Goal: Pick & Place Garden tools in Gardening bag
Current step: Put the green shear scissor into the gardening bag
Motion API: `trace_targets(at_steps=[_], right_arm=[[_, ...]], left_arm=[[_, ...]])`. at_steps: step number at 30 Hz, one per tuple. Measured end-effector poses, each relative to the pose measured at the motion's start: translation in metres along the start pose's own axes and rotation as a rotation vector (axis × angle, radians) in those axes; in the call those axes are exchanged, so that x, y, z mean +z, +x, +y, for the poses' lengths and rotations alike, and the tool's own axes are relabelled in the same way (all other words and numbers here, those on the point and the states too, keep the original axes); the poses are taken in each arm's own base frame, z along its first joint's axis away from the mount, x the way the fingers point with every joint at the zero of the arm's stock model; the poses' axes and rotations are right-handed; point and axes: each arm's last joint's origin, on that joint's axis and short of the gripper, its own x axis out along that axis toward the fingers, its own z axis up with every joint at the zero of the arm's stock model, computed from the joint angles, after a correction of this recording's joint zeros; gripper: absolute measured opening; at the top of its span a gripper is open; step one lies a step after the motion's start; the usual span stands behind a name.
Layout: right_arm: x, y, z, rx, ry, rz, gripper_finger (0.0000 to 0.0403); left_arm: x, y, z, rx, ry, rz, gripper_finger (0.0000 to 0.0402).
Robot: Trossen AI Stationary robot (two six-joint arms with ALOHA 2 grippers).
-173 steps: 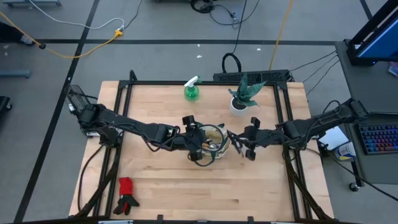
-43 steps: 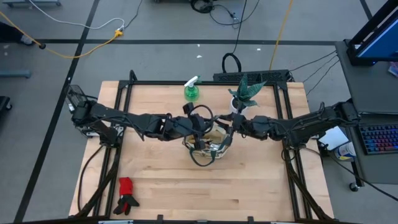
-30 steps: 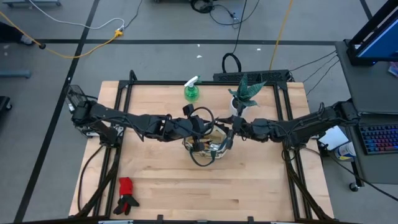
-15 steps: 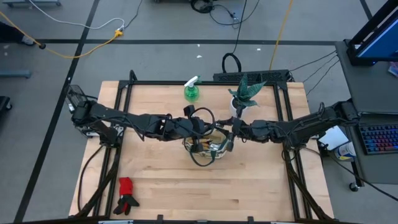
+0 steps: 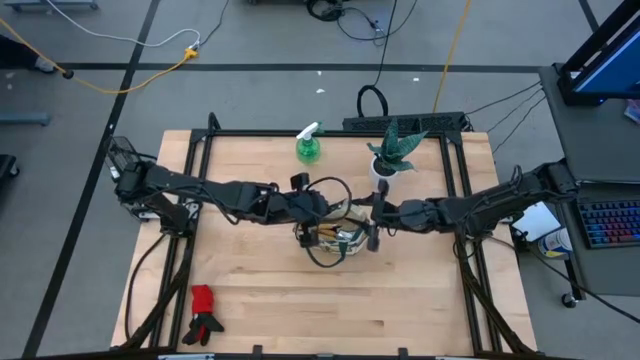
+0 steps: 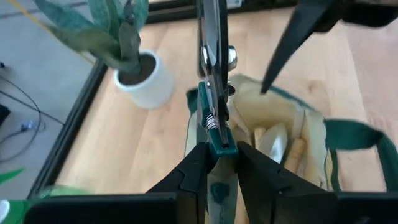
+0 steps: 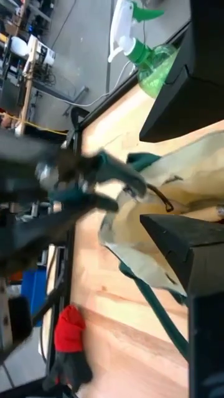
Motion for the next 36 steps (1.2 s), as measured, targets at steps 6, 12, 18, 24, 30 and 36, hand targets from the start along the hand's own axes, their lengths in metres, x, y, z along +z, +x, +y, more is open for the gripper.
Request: trace_targets(at_steps=[6,12,18,24,30,36], right_arm=[[-0.002,-0.002,0.005,0.01,-0.017,0.018,0.0198],[-0.002,-0.006,0.013,0.04,-0.028,0.02,0.0198],[-0.003,-0.011,0.023,0.08,0.0,0.023,0.0189],[-0.006,-0.015,0.031,0.11,-0.009,0.05,0.0178],[-0.006,-0.018,0.035,0.127,-0.015,0.048,0.0173],[-0.006,-0.018,0.035,0.126,-0.018,0.055,0.0173]], left_arm=[[-0.006,0.001,0.002,-0.011,0.0,0.057,0.0074],[-0.014,0.0,-0.001,-0.092,0.088,0.135,0.0075],[-0.015,0.006,0.001,-0.086,0.085,0.143,0.0075],[-0.019,0.02,0.001,-0.079,0.097,0.174,0.0076],[-0.026,0.03,-0.003,-0.087,0.166,0.222,0.0076],[-0.03,0.042,-0.001,-0.088,0.186,0.24,0.0076]])
